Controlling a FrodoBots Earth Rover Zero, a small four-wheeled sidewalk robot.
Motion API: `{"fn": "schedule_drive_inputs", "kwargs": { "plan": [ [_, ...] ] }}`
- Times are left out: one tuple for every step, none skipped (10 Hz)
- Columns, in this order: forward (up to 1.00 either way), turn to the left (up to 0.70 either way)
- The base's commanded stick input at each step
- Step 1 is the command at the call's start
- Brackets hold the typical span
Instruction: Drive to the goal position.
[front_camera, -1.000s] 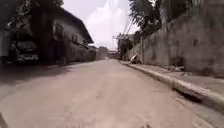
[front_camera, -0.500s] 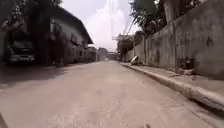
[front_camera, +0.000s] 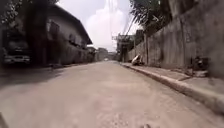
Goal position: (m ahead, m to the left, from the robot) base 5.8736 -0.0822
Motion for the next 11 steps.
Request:
{"fn": "schedule_drive_inputs", "kwargs": {
  "plan": [
    [1.0, 0.0],
    [1.0, 0.0],
    [1.0, 0.0],
    [1.0, 0.0],
    [1.0, 0.0],
    [1.0, 0.0],
    [1.0, 0.0],
    [1.0, 0.0],
    [1.0, 0.0],
    [1.0, 0.0],
    [1.0, 0.0]
  ]
}}
